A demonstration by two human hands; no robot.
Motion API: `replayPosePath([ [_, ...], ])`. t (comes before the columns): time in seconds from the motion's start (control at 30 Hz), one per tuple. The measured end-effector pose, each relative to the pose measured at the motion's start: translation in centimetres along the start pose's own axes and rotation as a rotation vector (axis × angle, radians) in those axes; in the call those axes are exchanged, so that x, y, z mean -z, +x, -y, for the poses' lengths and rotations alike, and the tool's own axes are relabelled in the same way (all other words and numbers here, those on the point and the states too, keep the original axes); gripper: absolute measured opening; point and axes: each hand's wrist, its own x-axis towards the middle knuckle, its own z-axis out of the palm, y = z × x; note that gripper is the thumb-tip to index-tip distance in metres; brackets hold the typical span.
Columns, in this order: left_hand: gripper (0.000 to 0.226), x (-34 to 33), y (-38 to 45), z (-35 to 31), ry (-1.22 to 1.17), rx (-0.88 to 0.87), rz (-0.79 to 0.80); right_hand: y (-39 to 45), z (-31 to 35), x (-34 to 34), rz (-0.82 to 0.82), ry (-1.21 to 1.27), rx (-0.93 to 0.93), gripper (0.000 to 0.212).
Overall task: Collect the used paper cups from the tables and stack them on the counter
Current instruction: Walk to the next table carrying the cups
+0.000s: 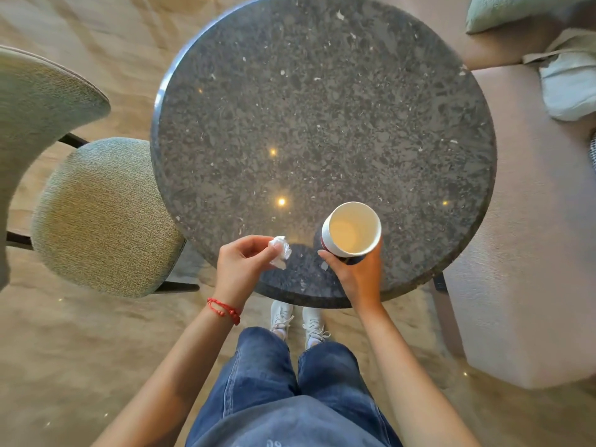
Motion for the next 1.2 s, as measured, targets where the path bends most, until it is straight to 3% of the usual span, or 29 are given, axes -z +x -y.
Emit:
replayPosePath([
  [0.23,0.002,0.7,-0.4,0.5,0.003,0.002,-0.041,0.4,0.9,-0.4,0.013,0.015,-0.009,0.083],
  [0.4,0.003,1.3,-0.7,0.2,-0.055,-0.007,-0.075,0.0,2.8,0.2,0.142,0.014,0.035,0.089],
  [0.57,0.005,2.1,-1.3,-0.6,-0.138,-0.05,-0.13,-0.3,4.8,0.5,0.27,0.038,0.067,0.078],
  [0.73,0.004,2.6,-2.7,-1.6,-0.224,-0.102,-0.272,-0.5,6.8,0.7,0.42,0.015,0.122,0.071],
  [0.93,0.005,2.5,-6.3,-1.0,-0.314,-0.146,-0.498,0.1,8.5,0.7,0.615,-0.049,0.201,0.087],
  [1.2,0.009,3.0,-12.7,2.8,-0.522,-0.133,-0.765,-2.0,8.7,-2.1,0.923,-0.071,0.265,0.071],
])
